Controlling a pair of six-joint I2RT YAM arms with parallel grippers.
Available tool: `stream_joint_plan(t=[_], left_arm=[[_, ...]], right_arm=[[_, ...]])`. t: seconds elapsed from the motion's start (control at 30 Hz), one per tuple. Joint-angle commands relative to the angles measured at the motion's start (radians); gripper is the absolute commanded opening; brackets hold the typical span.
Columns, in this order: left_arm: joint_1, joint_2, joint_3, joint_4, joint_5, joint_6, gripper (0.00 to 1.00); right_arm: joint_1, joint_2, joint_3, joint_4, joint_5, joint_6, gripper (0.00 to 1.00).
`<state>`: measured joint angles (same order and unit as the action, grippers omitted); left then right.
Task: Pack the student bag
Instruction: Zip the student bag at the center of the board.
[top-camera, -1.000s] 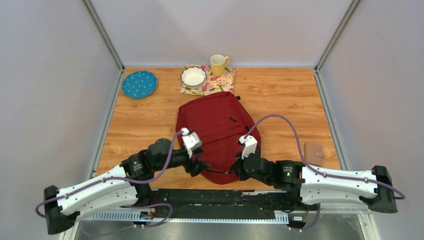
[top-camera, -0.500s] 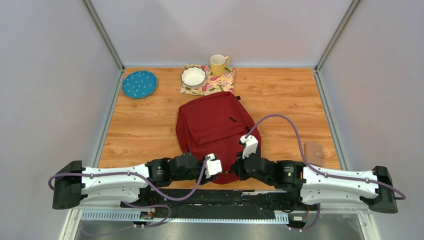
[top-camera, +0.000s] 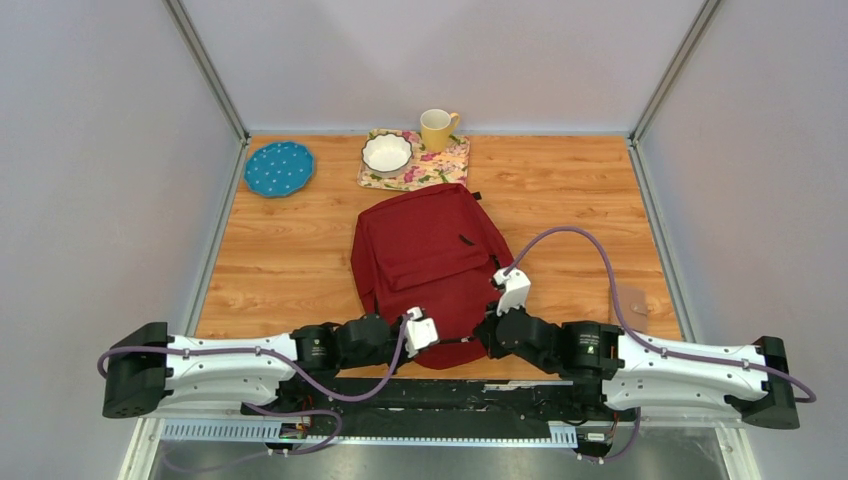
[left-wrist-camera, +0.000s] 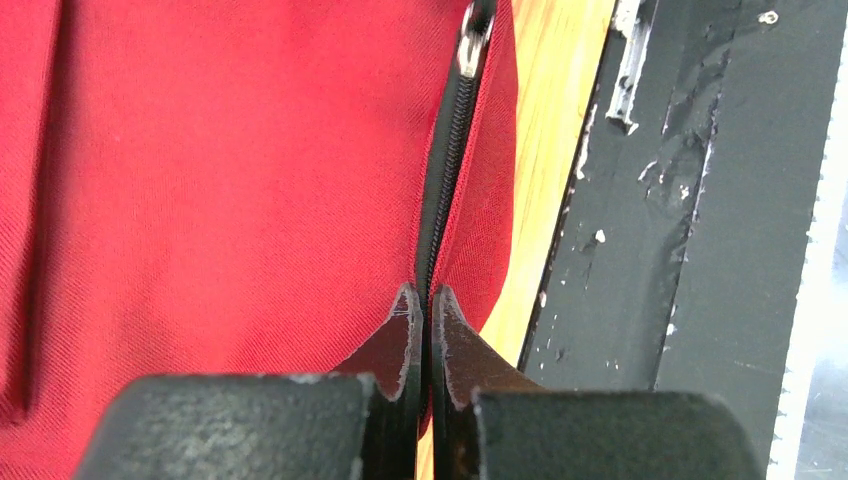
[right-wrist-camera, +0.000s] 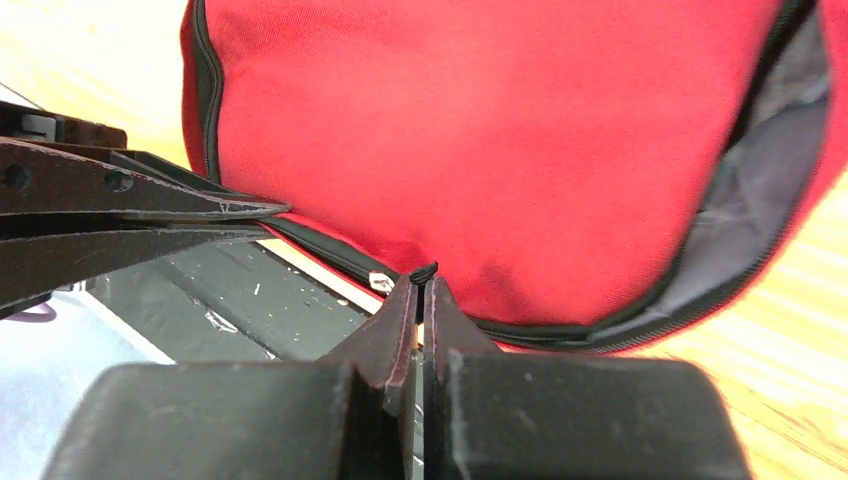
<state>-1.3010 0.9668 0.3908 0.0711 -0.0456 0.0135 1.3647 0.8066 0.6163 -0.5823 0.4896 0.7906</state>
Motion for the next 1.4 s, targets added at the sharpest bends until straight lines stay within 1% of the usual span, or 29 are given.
stream_joint_plan(t=[0.0, 0.2, 0.37, 0.43, 0.5, 0.57, 0.6, 0.63, 0.67, 0.73, 0.77, 0.9, 0.97, 1.0, 1.03, 1.1, 1.13, 1.23, 1.37], left_arm=[[-0.003, -0.074, -0.078, -0.053, -0.066, -0.067, 0.00], [-0.003, -0.175, -0.125, -0.138, -0.126, -0.107, 0.00], [-0.003, -0.264, -0.153, -0.162, -0.142, -0.144, 0.00], [-0.003, -0.292, -0.148, -0.157, -0.126, -0.178, 0.19], [-0.003, -0.307, -0.136, -0.127, -0.097, -0.201, 0.35], [-0.003, -0.315, -0.113, -0.103, -0.089, -0.210, 0.41], [-0.003, -0.313, -0.101, -0.087, -0.089, -0.211, 0.48], [-0.003, -0.312, -0.090, -0.079, -0.094, -0.211, 0.51], [-0.003, -0.312, -0.066, -0.077, -0.096, -0.210, 0.57], [-0.003, -0.306, -0.043, -0.027, -0.096, -0.193, 0.64], [-0.003, -0.306, -0.038, -0.007, -0.094, -0.185, 0.71], [-0.003, -0.271, -0.032, 0.134, -0.059, -0.101, 0.73], [-0.003, -0.215, -0.011, 0.160, -0.042, -0.074, 0.73], [-0.003, -0.192, 0.003, 0.160, -0.015, -0.040, 0.73], [-0.003, -0.138, 0.034, 0.157, -0.005, -0.031, 0.73], [-0.003, -0.079, 0.062, 0.156, 0.038, -0.015, 0.74], [-0.003, -0.027, 0.083, 0.159, 0.039, -0.015, 0.74], [-0.006, 0.061, 0.114, 0.177, 0.067, 0.019, 0.74], [-0.006, 0.141, 0.152, 0.168, 0.082, 0.019, 0.75]], right_arm=[[0.005, -0.095, 0.013, -0.071, 0.128, 0.038, 0.00], [0.002, -0.207, 0.000, -0.178, 0.220, 0.079, 0.00], [0.002, -0.250, 0.000, -0.192, 0.222, 0.070, 0.00], [0.002, -0.245, -0.001, -0.177, 0.202, 0.064, 0.00], [0.002, -0.236, -0.004, -0.145, 0.185, 0.055, 0.00], [0.002, -0.224, -0.007, -0.104, 0.156, 0.053, 0.00], [0.002, -0.219, -0.015, -0.087, 0.138, 0.053, 0.00], [0.002, -0.213, -0.020, -0.068, 0.127, 0.052, 0.00], [0.002, -0.210, -0.026, -0.030, 0.119, 0.050, 0.00], [0.002, -0.201, -0.033, 0.001, 0.100, 0.041, 0.00], [0.002, -0.189, -0.032, 0.018, 0.093, 0.038, 0.00], [0.001, -0.152, -0.007, 0.013, 0.083, 0.024, 0.00], [0.001, -0.147, 0.002, 0.007, 0.083, 0.022, 0.00], [0.002, -0.147, 0.003, 0.006, 0.084, 0.019, 0.00], [0.004, -0.152, 0.005, 0.006, 0.087, 0.022, 0.00], [0.002, -0.167, 0.007, -0.004, 0.089, 0.024, 0.00], [0.002, -0.172, 0.007, -0.005, 0.093, 0.025, 0.00], [0.002, -0.190, 0.003, -0.016, 0.095, 0.029, 0.00], [0.002, -0.210, 0.003, -0.062, 0.102, 0.055, 0.00]])
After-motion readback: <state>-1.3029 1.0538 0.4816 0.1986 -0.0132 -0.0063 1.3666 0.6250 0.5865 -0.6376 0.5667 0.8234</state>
